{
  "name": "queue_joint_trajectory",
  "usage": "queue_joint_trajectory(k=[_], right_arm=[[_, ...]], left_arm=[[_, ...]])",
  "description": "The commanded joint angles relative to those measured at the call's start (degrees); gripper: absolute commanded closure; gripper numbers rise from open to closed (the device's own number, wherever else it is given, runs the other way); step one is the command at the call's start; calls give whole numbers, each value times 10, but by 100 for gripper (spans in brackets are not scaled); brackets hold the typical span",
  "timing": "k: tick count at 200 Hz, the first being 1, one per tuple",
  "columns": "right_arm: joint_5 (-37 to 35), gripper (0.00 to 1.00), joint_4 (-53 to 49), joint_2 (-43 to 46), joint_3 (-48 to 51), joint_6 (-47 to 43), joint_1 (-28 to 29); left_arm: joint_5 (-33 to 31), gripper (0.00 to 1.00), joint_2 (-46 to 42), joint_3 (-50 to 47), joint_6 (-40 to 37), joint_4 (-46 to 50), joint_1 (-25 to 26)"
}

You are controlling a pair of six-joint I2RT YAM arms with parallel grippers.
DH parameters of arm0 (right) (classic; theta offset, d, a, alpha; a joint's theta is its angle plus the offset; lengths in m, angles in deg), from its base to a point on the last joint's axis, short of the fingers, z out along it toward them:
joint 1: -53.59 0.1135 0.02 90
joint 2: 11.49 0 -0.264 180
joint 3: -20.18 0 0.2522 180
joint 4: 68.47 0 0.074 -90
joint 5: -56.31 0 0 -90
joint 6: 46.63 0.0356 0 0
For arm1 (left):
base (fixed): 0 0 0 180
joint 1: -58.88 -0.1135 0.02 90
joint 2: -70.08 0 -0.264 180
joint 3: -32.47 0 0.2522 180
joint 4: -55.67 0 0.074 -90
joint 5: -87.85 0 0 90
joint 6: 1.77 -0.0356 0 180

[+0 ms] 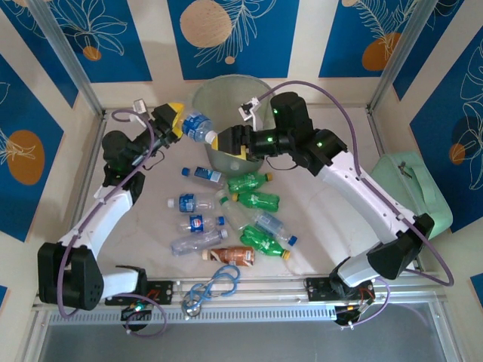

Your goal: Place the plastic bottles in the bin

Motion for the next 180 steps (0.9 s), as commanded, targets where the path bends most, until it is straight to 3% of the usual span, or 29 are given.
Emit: queue_joint_trajectory(k=[1,40,159,180], right_arm=[[56,24,54,-11,-7,43,-5],[76,26,99,-19,-5,76,-12],[80,71,96,-17,9,75,-9],[76,78,86,-18,0,68,-9]], left_arm=[[30,49,11,18,22,-111,17],[26,50,30,16,49,-173,30],[32,50,26,31,-4,-102,36],[34,42,18,37,-35,-46,36]])
